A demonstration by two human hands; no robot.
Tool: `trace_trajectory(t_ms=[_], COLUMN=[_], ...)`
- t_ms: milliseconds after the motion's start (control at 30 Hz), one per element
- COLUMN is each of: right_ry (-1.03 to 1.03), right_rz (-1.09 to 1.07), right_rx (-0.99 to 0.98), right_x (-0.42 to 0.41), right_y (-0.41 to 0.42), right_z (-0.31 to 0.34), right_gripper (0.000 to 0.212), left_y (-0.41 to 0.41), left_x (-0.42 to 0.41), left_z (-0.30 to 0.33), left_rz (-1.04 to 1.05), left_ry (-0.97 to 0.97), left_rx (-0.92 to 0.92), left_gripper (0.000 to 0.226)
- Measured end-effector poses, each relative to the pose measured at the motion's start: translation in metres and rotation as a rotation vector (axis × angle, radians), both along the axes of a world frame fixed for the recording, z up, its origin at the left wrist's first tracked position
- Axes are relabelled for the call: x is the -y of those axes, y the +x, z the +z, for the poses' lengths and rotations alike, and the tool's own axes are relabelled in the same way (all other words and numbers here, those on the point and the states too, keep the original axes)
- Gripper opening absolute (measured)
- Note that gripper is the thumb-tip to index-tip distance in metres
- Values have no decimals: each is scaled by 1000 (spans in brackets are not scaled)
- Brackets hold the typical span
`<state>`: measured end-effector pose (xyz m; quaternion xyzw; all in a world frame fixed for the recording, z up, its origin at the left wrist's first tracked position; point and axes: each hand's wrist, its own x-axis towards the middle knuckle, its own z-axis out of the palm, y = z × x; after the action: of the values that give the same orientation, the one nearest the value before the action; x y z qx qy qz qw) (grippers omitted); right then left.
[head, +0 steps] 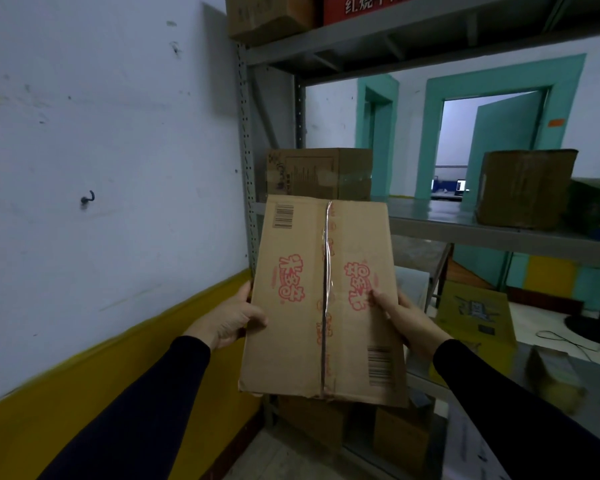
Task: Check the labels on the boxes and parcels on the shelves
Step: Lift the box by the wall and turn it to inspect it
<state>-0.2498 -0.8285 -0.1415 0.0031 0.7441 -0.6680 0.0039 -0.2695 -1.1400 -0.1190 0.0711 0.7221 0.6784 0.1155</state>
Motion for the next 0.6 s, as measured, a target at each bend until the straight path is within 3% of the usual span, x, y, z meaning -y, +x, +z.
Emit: trace_trajectory(t_ms=[67,167,333,433,600], right_ry=[13,45,73,72,12], right_rz=[-17,-36,-30,-24,-12], right_rx=[7,7,-11,-22,9], right_x=[-1,-3,-7,-16,-26], right_y=[0,1,6,3,1], right_z=[0,1,2,-2,-3], right_gripper=[50,51,49,52,65], left_y=[-4,-10,-17,-18,-28], left_x=[-3,-10,-11,-9,-11], left_z=[0,5,11,7,1], left_rz=[30,143,155,89,189], left_ry=[0,14,-135,-162,-117], left_rx=[-1,-49,-147,-157,-110], left_gripper=[77,58,52,57,79])
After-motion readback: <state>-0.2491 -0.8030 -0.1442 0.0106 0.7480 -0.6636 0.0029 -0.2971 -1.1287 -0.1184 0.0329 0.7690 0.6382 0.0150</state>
